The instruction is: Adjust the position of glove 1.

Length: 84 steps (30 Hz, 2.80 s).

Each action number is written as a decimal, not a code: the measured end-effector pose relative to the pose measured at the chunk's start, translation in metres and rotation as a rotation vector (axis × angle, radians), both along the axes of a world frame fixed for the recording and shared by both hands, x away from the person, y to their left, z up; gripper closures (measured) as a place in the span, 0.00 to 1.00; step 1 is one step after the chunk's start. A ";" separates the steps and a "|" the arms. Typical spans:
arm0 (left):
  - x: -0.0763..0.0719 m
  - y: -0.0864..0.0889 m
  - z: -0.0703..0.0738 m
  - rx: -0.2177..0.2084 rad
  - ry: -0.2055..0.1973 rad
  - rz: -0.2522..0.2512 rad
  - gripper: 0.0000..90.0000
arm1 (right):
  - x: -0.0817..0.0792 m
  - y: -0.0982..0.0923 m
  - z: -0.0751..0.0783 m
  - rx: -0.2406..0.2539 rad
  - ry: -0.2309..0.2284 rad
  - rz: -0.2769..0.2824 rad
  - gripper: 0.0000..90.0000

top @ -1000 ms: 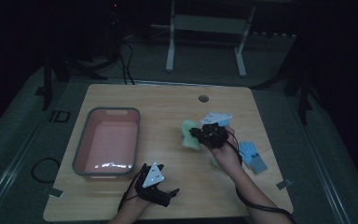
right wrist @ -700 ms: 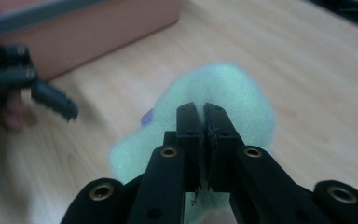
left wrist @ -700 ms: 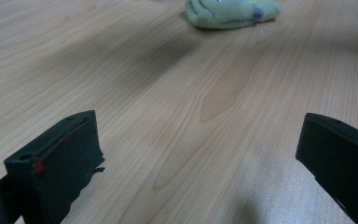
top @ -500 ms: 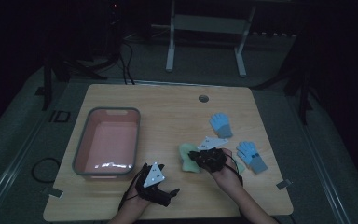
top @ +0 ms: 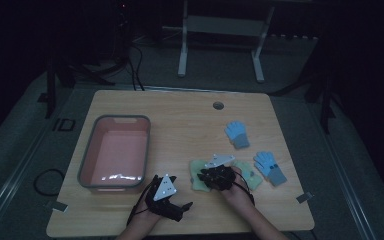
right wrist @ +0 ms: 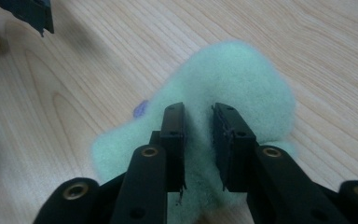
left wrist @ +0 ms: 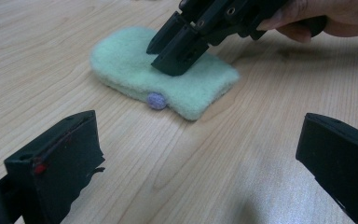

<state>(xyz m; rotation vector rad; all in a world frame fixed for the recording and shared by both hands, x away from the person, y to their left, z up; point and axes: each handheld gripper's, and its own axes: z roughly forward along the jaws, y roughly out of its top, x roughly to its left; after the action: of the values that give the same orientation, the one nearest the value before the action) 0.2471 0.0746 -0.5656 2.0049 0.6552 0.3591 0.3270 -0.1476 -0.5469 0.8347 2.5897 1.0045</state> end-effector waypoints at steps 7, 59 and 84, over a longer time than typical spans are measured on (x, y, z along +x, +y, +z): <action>0.000 0.000 0.000 0.000 0.000 0.001 0.00 | 0.000 -0.006 0.011 0.028 0.005 -0.004 0.73; -0.001 0.000 0.000 -0.008 0.008 0.027 0.00 | -0.028 -0.105 0.051 0.022 -0.028 -0.372 0.96; -0.001 0.000 0.000 -0.013 0.002 0.022 0.00 | -0.032 -0.091 0.003 0.082 0.011 -0.742 0.84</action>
<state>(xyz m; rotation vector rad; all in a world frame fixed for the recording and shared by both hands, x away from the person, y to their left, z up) 0.2461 0.0745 -0.5655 1.9873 0.6790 0.3652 0.2947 -0.2384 -0.5441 1.6422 1.9592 0.8587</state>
